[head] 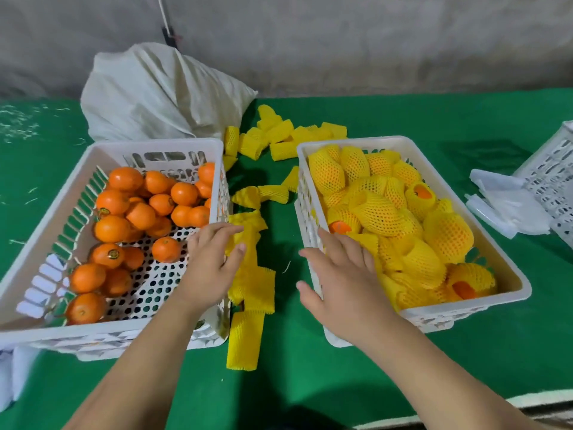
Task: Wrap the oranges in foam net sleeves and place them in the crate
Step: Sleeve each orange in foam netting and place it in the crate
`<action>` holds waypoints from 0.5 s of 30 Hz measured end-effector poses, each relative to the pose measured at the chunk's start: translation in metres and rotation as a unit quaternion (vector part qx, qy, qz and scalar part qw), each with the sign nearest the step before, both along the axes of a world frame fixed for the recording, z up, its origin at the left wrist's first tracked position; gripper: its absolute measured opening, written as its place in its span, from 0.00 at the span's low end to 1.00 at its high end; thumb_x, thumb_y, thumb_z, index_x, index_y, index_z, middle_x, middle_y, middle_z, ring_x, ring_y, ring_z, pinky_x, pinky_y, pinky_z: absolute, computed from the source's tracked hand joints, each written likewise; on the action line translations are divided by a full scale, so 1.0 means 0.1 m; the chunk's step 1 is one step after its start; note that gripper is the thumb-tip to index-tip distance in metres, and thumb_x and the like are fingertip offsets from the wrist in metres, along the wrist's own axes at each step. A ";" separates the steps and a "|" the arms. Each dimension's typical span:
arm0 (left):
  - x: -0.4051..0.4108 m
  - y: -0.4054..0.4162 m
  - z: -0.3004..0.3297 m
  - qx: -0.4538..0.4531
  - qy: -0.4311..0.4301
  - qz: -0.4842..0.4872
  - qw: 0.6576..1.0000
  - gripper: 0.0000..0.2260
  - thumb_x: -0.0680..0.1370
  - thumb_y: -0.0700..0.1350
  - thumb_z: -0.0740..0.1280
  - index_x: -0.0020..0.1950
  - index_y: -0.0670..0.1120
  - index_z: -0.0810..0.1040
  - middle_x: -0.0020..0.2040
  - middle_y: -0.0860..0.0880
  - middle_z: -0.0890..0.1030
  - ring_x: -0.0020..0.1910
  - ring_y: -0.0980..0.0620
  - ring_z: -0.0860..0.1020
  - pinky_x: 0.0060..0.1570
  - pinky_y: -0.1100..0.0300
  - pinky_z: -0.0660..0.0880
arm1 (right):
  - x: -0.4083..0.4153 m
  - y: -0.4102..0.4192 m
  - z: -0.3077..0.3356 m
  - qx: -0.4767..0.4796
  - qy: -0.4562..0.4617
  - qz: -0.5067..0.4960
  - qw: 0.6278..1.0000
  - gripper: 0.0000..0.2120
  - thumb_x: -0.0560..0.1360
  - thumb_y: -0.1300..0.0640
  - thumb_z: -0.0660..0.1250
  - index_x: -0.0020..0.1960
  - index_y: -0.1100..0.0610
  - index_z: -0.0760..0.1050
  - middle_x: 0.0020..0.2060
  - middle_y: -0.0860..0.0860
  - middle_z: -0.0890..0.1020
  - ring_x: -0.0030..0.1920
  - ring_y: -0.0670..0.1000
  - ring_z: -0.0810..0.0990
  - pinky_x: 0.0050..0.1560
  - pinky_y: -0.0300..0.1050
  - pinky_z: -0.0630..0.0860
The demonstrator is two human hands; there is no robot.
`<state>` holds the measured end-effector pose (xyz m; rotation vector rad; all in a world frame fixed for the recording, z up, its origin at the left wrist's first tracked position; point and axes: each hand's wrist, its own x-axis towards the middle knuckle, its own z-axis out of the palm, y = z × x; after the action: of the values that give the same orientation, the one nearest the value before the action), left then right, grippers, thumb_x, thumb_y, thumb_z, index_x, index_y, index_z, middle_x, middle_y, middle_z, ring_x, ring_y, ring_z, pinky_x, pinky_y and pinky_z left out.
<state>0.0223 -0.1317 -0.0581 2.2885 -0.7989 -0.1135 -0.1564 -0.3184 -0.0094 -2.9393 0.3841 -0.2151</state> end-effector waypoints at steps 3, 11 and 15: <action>0.05 0.00 0.04 -0.080 0.008 0.044 0.996 0.14 0.87 0.50 0.62 0.70 0.49 0.79 0.63 0.55 0.77 0.65 0.52 0.71 0.66 0.50 0.67 | 0.42 0.29 -0.28 0.024 0.141 0.136 0.980 0.17 0.79 0.38 0.59 0.61 0.44 0.77 0.83 0.56 0.54 0.81 0.60 0.49 0.76 0.64 0.52; 0.62 0.28 -0.12 0.019 0.024 0.131 0.991 0.17 0.85 0.37 0.60 0.73 0.45 0.75 0.68 0.43 0.75 0.65 0.46 0.73 0.65 0.51 0.72 | 1.12 0.41 -1.02 -0.011 0.505 0.159 0.848 0.29 0.83 0.50 0.60 0.81 0.56 0.60 0.83 0.56 0.49 0.81 0.64 0.45 0.80 0.65 0.50; 1.04 0.39 -0.41 0.297 0.042 0.109 0.948 0.30 0.84 0.45 0.64 0.84 0.50 0.58 0.80 0.38 0.60 0.77 0.33 0.63 0.75 0.42 0.63 | 1.34 0.36 -1.10 0.021 0.484 0.152 0.861 0.27 0.83 0.47 0.56 0.81 0.52 0.61 0.83 0.59 0.48 0.81 0.66 0.41 0.79 0.67 0.47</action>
<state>0.1260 -0.0931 -0.0995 2.8988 -0.5004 -0.3934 -0.0221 -0.2823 -0.1199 -2.7595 0.0097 1.3178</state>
